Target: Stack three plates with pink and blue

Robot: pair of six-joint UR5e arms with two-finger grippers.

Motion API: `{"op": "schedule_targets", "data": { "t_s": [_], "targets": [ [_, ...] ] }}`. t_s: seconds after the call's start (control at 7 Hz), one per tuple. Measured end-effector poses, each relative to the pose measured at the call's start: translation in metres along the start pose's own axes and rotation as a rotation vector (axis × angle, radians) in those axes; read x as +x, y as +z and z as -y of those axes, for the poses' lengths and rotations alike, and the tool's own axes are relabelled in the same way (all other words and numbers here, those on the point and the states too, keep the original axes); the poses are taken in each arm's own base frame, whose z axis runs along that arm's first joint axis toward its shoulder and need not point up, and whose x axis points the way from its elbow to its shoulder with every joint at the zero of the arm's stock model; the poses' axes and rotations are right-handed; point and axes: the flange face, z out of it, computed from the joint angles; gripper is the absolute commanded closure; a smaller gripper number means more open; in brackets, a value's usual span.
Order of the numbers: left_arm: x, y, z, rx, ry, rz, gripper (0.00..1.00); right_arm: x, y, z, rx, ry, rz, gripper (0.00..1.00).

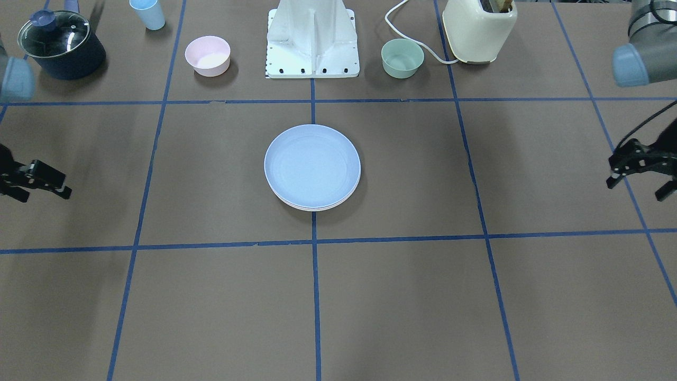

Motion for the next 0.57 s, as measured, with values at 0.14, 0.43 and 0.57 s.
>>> {"op": "schedule_targets", "data": {
  "t_s": [0.14, 0.43, 0.57],
  "targets": [
    [-0.041, -0.009, -0.006, 0.004, -0.008, 0.022, 0.00, 0.047, -0.016, 0.003, -0.018, -0.058, -0.058, 0.00],
    [-0.100, -0.025, -0.020, 0.009, 0.000, 0.033, 0.00, 0.111, -0.052, 0.007, -0.056, -0.124, -0.128, 0.00],
    [-0.117, -0.029, -0.030, 0.008, 0.007, 0.035, 0.00, 0.129, -0.065, 0.006, -0.056, -0.119, -0.138, 0.00]
  ]
}}
